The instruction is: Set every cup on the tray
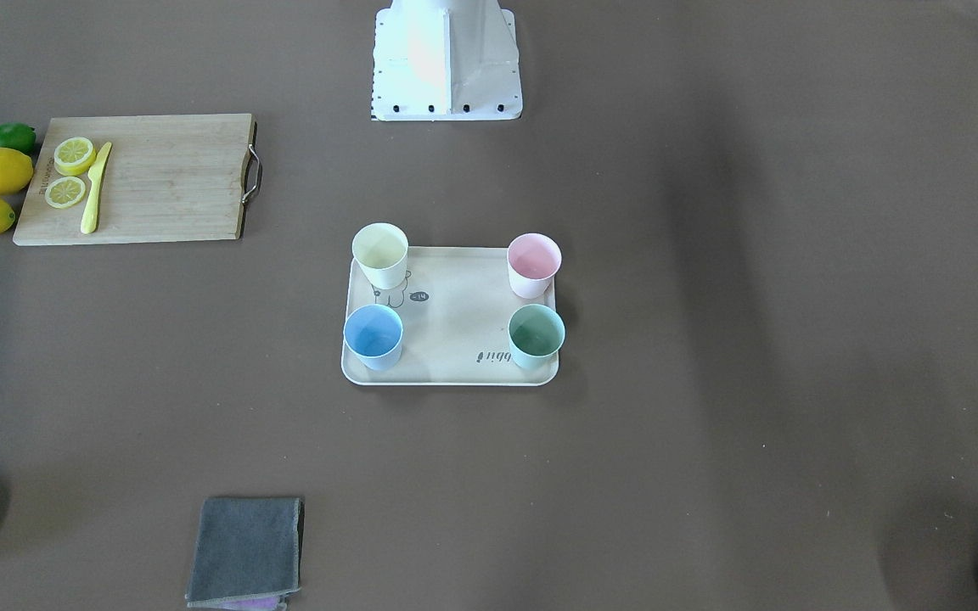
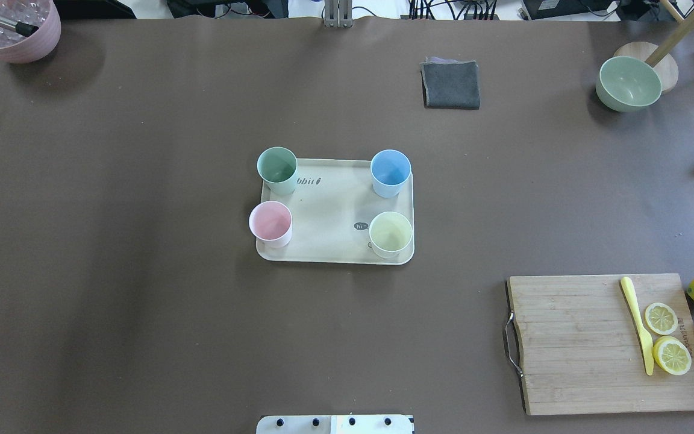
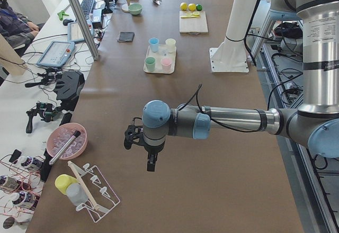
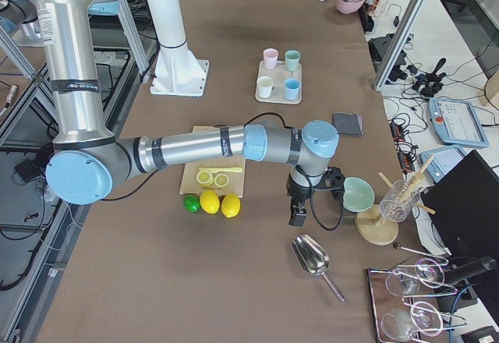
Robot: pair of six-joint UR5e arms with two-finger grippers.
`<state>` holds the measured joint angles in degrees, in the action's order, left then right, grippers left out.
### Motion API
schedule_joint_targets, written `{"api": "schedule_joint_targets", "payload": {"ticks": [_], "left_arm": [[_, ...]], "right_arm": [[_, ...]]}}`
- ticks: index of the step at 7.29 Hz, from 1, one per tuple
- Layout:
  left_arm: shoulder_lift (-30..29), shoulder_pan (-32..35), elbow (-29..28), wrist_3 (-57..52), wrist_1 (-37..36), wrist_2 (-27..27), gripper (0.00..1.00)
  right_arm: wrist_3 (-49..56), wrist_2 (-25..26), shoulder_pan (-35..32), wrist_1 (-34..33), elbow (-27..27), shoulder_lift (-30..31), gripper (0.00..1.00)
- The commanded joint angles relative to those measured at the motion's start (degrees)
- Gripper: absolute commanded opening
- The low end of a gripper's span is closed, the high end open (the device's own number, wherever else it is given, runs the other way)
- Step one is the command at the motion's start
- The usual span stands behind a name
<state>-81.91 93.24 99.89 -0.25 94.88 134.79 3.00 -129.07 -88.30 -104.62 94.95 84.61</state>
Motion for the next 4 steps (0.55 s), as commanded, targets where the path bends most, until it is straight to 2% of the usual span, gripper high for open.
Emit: {"api": "schedule_joint_targets", "payload": {"ticks": [1,4], "left_arm": [[2.3,0.3,-0.2,-0.1,1.4,4.8,0.98],[1.0,0.3,-0.7,-0.1,-0.2,4.1,0.98]], "right_arm": [[0.0,-0.4,0.0,0.5,-0.3,1.3,1.00],[0.8,-1.1,-1.9,2.0,2.0,2.2,1.00]]}}
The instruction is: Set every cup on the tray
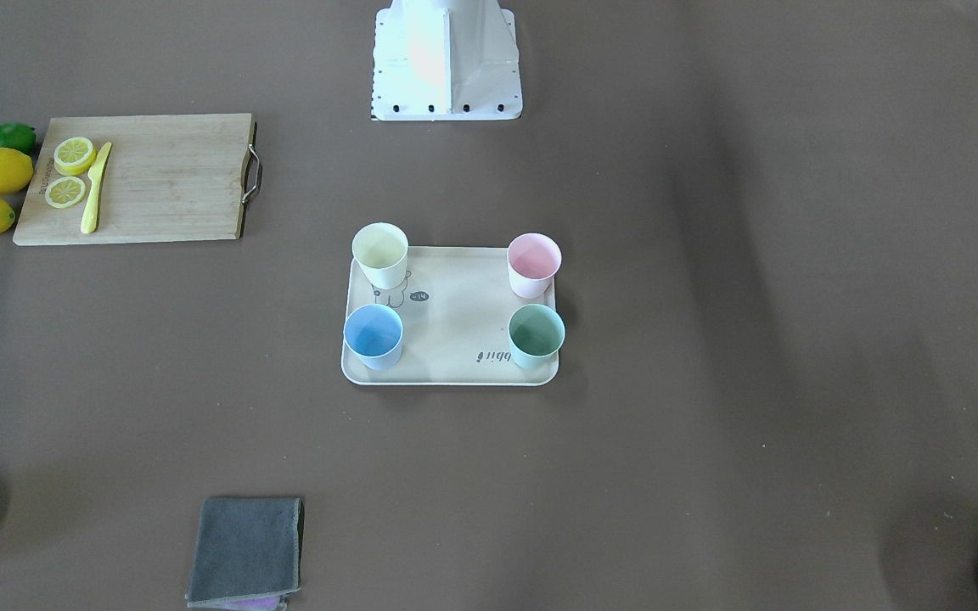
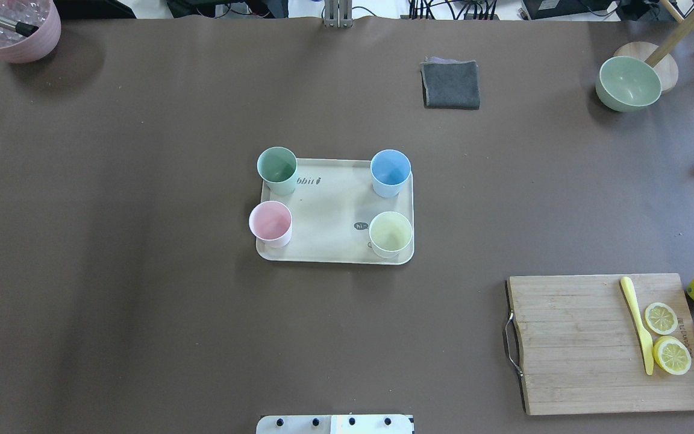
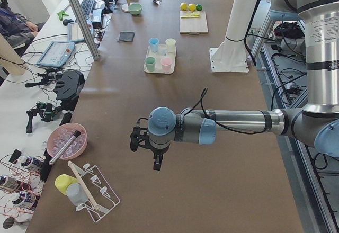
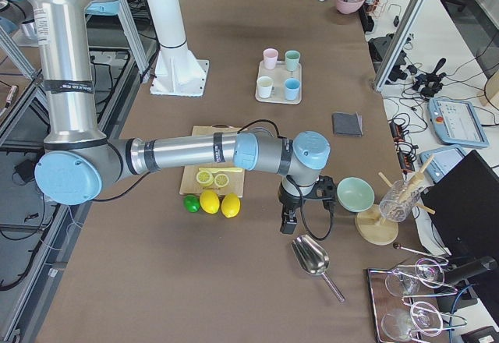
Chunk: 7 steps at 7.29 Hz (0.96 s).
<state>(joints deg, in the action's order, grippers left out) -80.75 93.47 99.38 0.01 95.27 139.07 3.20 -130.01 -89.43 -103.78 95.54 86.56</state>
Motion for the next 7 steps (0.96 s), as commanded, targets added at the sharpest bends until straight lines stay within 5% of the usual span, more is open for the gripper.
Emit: {"api": "schedule_joint_targets", "payload": {"ticks": [1,3,7], "left_arm": [[-0.2,0.0,-0.1,-0.5,-0.7,-0.3,0.98],[-0.1,0.0,0.5,-0.5,-0.6,-0.1,0.98],[0.9,0.0,0.1,-0.5,-0.2,0.2,0.98]], "right_arm": [[0.7,0.1,-0.7,4.8,1.1,1.1,1.00],[0.8,0.0,-0.7,11.8,0.9,4.0,1.00],[0.2,-0.6,-0.7,13.3,0.5,5.8,1.00]]}}
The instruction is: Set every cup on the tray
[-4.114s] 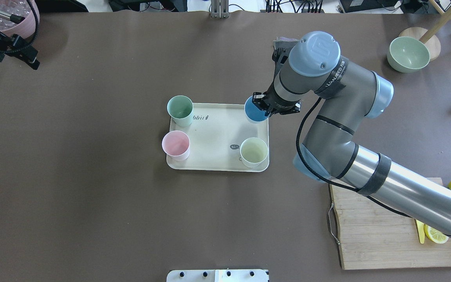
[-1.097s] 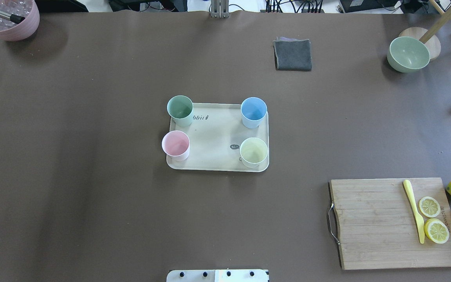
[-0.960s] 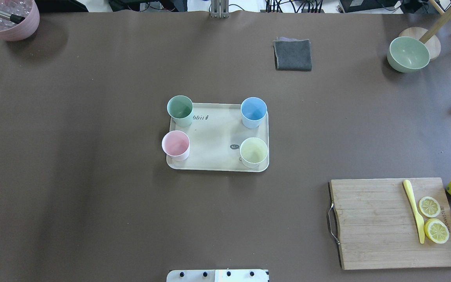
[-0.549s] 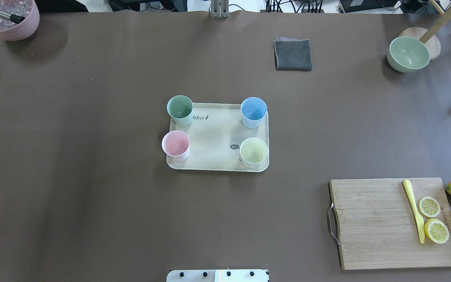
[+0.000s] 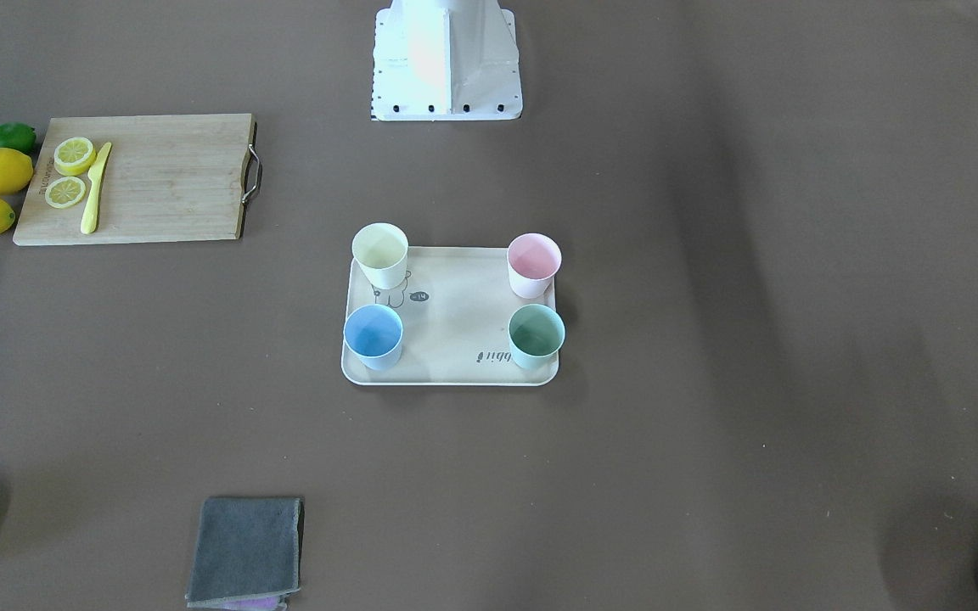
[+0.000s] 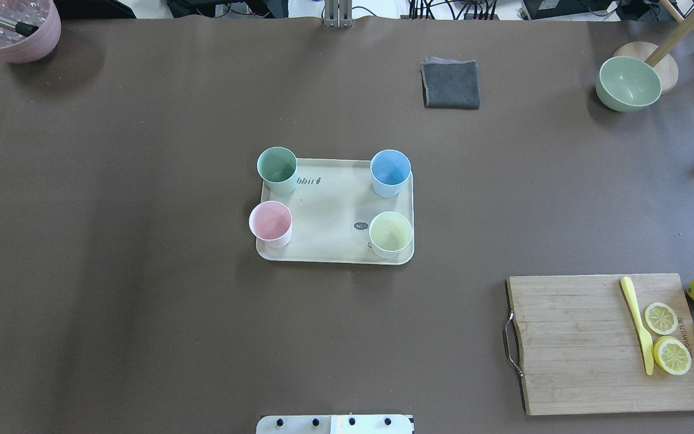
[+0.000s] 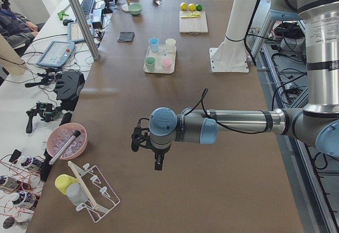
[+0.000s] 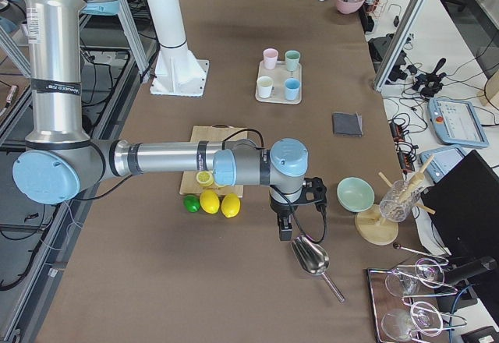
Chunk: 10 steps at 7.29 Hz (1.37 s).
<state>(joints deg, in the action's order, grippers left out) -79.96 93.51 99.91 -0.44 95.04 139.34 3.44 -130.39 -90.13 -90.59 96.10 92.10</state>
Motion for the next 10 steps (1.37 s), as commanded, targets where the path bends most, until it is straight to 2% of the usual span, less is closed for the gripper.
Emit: {"api": "schedule_joint_targets", "payload": {"ticks": [1,10], "left_arm": [[0.2,0.0,-1.5,0.1,0.1,-0.4,0.98],[0.2,0.2,-0.6,0.0,0.1,-0.4,0.98]], "right_arm": [[0.1,-0.1,0.0,0.1,0.0,0.4,1.00],[0.1,-0.3,0.5,0.2,-0.1,1.2,1.00]]}}
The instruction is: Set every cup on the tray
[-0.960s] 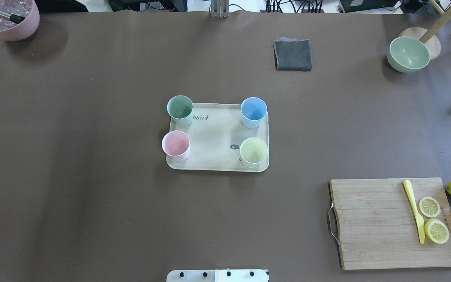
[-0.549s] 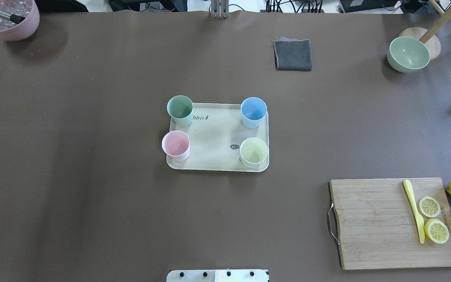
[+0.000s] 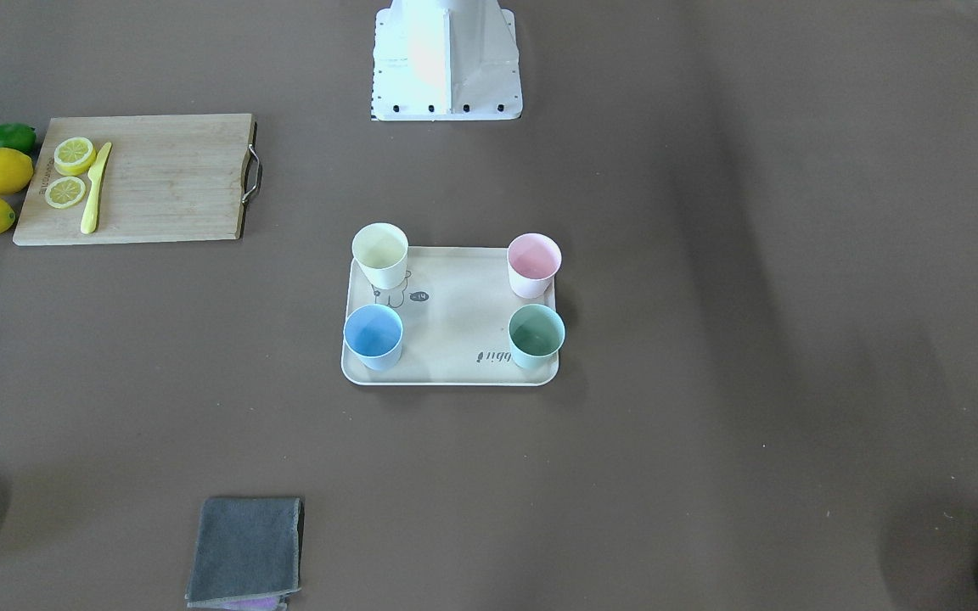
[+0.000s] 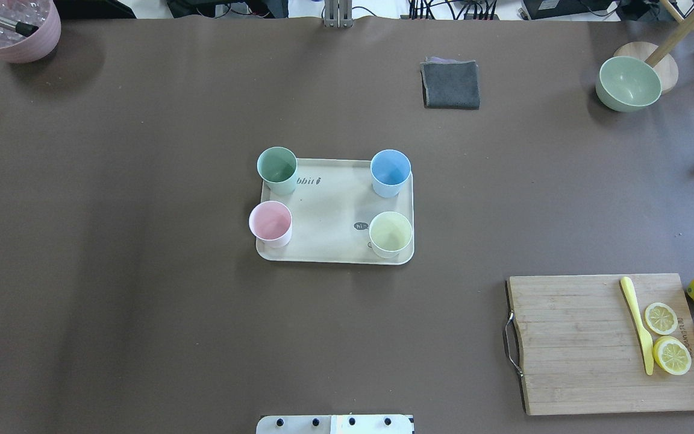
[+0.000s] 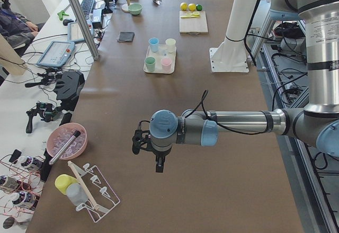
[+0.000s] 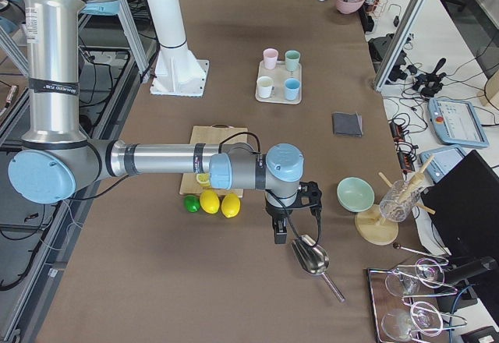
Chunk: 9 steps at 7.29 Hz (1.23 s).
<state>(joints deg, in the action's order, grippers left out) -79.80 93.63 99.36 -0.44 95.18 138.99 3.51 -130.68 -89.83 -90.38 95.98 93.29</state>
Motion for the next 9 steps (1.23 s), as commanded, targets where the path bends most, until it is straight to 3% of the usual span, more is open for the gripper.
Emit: {"api": "schedule_joint_targets", "payload": {"ticks": [1,9], "left_arm": [[0.0,0.1,-0.1,0.0,0.0,-0.2,0.98],[0.0,0.3,1.5,0.1,-0.1,-0.2,0.98]], "right_arm": [[0.0,0.0,0.6,0.0,0.0,0.1,1.00],[0.0,0.0,0.7,0.0,0.0,0.2,1.00]]}}
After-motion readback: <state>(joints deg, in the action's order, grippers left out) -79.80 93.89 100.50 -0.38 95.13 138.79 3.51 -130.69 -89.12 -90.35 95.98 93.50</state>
